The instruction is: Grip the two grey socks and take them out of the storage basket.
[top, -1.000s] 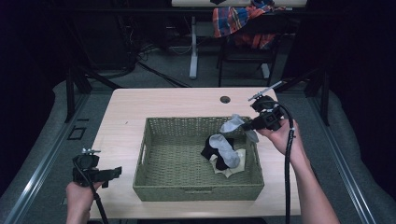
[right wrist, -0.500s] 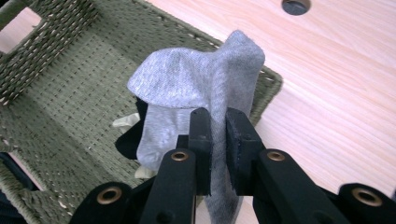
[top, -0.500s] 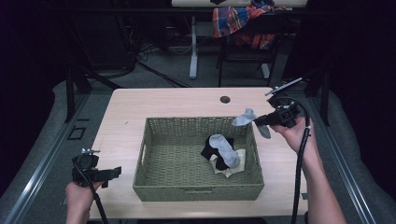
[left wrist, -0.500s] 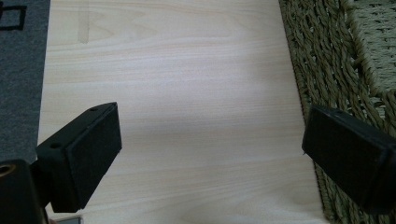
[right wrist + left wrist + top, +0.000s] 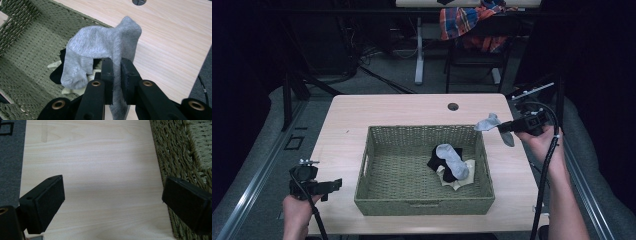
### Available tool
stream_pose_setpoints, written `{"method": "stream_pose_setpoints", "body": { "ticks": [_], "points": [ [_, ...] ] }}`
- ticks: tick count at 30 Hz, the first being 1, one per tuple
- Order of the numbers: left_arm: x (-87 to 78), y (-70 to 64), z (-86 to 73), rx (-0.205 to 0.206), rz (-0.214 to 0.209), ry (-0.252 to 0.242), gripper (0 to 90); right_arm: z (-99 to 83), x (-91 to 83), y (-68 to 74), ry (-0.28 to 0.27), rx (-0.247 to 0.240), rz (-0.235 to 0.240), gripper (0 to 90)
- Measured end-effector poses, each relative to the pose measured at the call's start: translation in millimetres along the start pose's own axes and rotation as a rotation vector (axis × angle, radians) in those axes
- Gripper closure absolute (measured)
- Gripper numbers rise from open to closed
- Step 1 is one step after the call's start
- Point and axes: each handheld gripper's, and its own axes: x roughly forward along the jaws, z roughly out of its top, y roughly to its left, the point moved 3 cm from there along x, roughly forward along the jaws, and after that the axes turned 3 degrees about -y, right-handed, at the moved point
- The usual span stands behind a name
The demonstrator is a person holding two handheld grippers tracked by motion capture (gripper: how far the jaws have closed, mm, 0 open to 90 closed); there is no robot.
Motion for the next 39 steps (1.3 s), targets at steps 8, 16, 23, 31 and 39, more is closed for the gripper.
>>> {"method": "stream_pose_setpoints", "body": {
  "ticks": [8,16,23,31,39],
  "points": [
    [0.7,-0.7,0.0,0.008,0.001,0.005,4.7,-5.5,-8.1,-15.1,-0.014,0.040,-0.015,81.9],
    [0.4,-1.2,0.1,0.009,0.001,0.004,4.7,-9.4,-11.5,-24.7,-0.020,0.062,-0.025,82.0],
    [-0.1,-0.9,0.1,0.010,0.003,0.003,4.8,-12.2,-12.1,-31.0,-0.020,0.078,-0.034,82.0],
    [-0.2,-1.2,0.1,0.010,-0.001,0.004,4.8,-17.1,-8.2,-40.0,0.002,0.109,-0.058,82.1],
    [0.1,-1.2,0.1,0.010,-0.001,0.004,4.8,-26.6,10.6,-52.6,0.068,0.134,-0.105,82.1]
  ]
}}
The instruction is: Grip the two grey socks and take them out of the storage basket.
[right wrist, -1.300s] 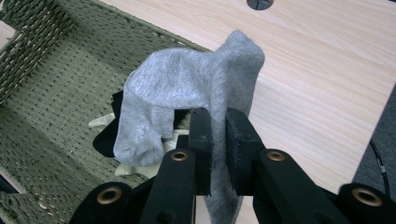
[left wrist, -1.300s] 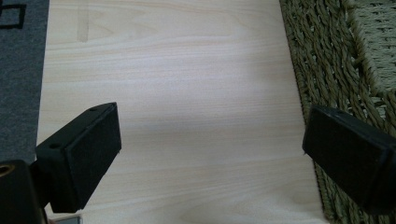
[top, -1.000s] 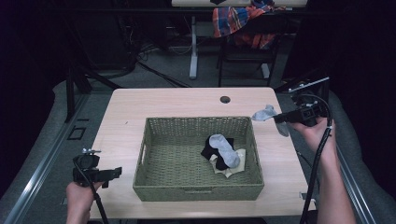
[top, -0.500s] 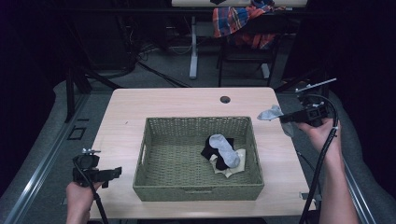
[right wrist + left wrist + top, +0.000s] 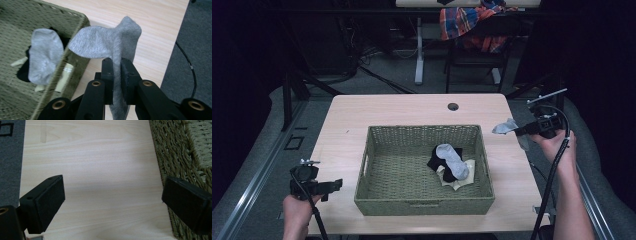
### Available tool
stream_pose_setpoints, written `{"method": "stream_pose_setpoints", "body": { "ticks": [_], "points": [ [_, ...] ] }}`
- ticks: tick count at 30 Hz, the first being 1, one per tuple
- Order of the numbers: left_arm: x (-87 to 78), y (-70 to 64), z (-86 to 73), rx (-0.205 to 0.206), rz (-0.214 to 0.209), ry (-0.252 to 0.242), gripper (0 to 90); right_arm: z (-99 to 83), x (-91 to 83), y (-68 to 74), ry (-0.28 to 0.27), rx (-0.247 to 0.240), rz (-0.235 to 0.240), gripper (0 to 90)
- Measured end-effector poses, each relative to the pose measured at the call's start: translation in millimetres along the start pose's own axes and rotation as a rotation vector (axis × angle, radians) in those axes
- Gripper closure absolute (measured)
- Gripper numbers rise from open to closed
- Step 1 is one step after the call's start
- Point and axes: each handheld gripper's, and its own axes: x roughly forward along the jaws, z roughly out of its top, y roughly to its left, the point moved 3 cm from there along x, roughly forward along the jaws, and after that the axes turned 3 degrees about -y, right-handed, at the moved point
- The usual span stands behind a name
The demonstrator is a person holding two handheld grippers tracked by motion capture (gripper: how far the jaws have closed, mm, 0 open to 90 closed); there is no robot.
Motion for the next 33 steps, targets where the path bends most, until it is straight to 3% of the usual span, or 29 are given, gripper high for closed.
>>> {"method": "stream_pose_setpoints", "body": {
  "ticks": [3,8,15,18,20,21,24,28,30,32,33],
  "points": [
    [-0.4,0.1,0.0,0.001,0.000,0.000,4.8,-2.5,5.9,-4.6,0.033,0.000,-0.014,82.1],
    [-0.2,-0.1,0.1,0.002,0.000,-0.002,4.8,-11.2,29.7,-14.3,0.097,0.021,-0.041,82.2],
    [-0.3,-0.1,0.1,0.002,-0.001,-0.001,4.8,-20.8,59.6,-15.6,0.172,0.021,-0.043,82.2],
    [-0.5,0.1,0.0,0.003,-0.001,-0.001,4.8,-28.4,82.7,-15.3,0.229,0.007,-0.033,82.2],
    [-0.5,0.2,0.0,0.003,-0.001,0.000,4.8,-30.5,88.3,-14.4,0.225,0.016,-0.035,82.2],
    [-0.5,0.1,0.1,0.003,-0.001,-0.001,4.8,-33.5,95.4,-15.0,0.259,0.008,-0.030,82.1],
    [-0.3,-0.1,0.1,0.002,-0.002,-0.001,4.9,-36.5,101.6,-14.7,0.262,0.020,-0.032,82.1],
    [-0.3,-0.7,0.1,0.003,-0.002,-0.002,4.8,-40.2,109.0,-16.6,0.316,0.006,-0.019,81.5],
    [-0.6,-1.2,0.1,0.003,-0.002,-0.001,4.9,-43.9,115.4,-17.1,0.329,0.033,-0.014,77.1],
    [-0.5,-0.9,0.1,0.004,-0.002,-0.002,4.8,-43.3,113.2,-18.1,0.344,0.027,-0.008,71.1],
    [-0.4,-0.7,0.2,0.005,-0.002,-0.003,4.8,-42.7,111.7,-17.2,0.320,0.041,-0.012,67.4]
  ]
}}
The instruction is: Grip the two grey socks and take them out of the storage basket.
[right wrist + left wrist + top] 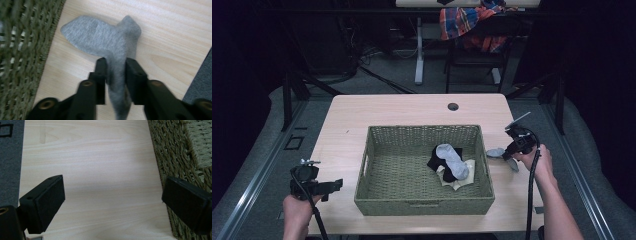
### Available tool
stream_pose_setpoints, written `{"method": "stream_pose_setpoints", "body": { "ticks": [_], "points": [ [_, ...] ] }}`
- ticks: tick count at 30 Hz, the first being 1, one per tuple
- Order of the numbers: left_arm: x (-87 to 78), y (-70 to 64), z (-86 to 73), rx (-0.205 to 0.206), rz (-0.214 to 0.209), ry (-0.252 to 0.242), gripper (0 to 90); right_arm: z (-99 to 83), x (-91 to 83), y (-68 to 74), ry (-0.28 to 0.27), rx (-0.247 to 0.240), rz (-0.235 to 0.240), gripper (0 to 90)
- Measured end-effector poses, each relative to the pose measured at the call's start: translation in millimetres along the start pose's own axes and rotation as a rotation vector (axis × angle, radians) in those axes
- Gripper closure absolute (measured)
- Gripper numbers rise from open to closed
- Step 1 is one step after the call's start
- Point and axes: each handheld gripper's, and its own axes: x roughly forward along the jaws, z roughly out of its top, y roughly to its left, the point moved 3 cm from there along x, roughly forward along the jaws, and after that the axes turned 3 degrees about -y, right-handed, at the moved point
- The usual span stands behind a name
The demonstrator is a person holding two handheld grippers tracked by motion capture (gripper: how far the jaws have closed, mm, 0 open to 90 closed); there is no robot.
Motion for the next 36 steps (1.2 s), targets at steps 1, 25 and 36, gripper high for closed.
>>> {"method": "stream_pose_setpoints", "body": {
  "ticks": [1,25,36],
  "points": [
    [0.0,0.0,0.0,0.000,0.000,0.000,4.8,0.0,0.0,0.0,0.000,0.000,0.000,67.4],
    [0.2,-0.3,0.1,-0.002,-0.002,-0.001,4.8,13.8,-85.4,50.7,-0.196,-0.127,0.103,10.3],
    [-0.1,0.1,0.2,-0.004,0.000,-0.005,4.8,26.6,-85.0,124.9,-0.233,-0.337,0.192,6.4]
  ]
}}
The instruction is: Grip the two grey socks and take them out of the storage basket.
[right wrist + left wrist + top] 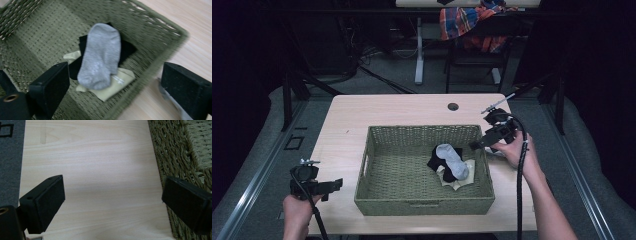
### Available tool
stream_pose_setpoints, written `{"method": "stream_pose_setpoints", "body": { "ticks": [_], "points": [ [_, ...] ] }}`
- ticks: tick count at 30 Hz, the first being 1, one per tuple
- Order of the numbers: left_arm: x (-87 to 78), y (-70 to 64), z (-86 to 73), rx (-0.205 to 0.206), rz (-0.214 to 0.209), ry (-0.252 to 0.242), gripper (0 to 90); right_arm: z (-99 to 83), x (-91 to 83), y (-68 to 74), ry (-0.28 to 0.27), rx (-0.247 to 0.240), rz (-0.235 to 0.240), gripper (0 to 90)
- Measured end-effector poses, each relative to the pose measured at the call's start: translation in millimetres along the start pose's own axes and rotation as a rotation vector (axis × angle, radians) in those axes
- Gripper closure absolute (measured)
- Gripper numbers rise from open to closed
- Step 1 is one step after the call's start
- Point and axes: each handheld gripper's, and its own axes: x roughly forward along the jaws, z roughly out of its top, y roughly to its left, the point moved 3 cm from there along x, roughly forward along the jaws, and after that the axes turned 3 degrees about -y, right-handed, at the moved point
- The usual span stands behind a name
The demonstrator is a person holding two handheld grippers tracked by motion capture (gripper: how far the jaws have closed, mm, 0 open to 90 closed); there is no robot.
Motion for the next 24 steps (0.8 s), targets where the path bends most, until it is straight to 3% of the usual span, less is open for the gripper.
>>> {"method": "stream_pose_setpoints", "body": {
  "ticks": [4,8,15,16,19,20,23,24],
  "points": [
    [0.1,0.2,-0.1,0.000,-0.001,0.000,4.8,6.1,15.4,12.4,0.027,-0.031,0.015,6.4],
    [-0.7,0.5,-0.3,-0.003,-0.001,0.000,4.8,13.5,30.3,24.8,0.055,-0.097,0.014,11.6],
    [-0.9,0.1,-0.5,-0.005,-0.001,-0.003,4.8,16.5,46.7,32.1,0.099,-0.093,0.022,15.8],
    [-0.4,0.0,-0.5,-0.006,-0.002,-0.003,4.8,16.4,52.5,33.0,0.114,-0.082,0.022,20.5],
    [-0.3,0.0,-0.5,-0.005,-0.001,-0.001,4.9,16.5,59.1,33.1,0.123,-0.078,0.017,22.1],
    [-0.7,0.6,-0.5,-0.008,0.003,-0.001,4.9,16.9,65.6,33.6,0.149,-0.079,0.010,27.6],
    [-0.9,1.6,-0.6,-0.009,0.004,-0.001,5.0,17.6,72.4,35.4,0.171,-0.080,-0.003,29.7],
    [-1.1,1.7,-0.7,-0.010,0.004,0.000,5.0,18.4,79.2,37.9,0.194,-0.087,-0.006,36.2]
  ]
}}
